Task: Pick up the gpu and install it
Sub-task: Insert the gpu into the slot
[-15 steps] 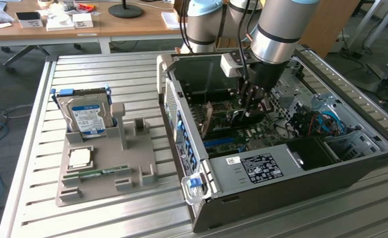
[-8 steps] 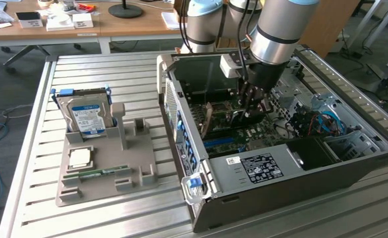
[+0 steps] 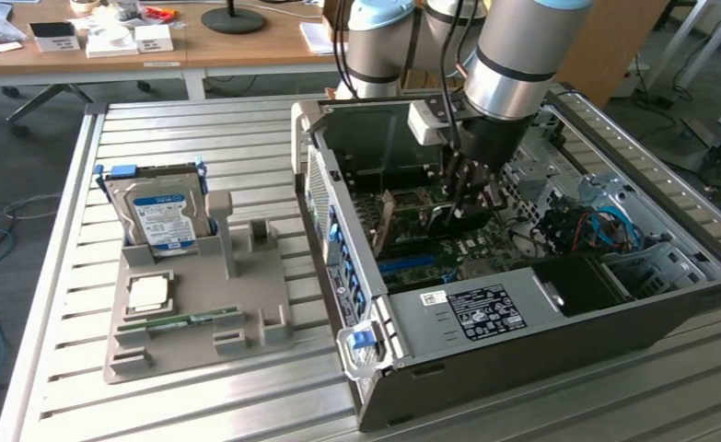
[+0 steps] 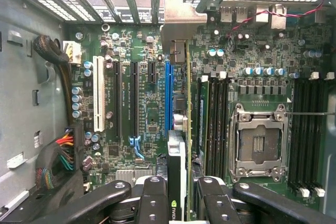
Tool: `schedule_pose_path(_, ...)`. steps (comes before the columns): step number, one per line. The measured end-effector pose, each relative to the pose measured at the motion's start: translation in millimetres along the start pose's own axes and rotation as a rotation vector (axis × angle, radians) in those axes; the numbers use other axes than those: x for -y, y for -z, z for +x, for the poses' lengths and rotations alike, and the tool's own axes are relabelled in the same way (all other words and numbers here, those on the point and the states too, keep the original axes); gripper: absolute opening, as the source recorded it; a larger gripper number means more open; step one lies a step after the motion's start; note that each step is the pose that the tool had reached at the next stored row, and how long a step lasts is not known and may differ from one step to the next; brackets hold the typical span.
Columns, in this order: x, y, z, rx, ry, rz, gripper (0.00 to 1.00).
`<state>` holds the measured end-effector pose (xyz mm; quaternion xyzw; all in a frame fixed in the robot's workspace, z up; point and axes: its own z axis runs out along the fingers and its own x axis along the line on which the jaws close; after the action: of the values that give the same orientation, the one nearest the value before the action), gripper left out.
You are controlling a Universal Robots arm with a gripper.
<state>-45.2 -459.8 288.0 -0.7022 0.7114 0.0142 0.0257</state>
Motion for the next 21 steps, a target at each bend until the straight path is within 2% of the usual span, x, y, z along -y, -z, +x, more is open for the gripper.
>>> schedule_pose_path(13,-1.5,-5.1,0.3,0.0,0.0,0.0,0.27)
schedule_pose_path(21,-7.1,-10.0,0.7,0.0,0.0,0.0003,0.27)
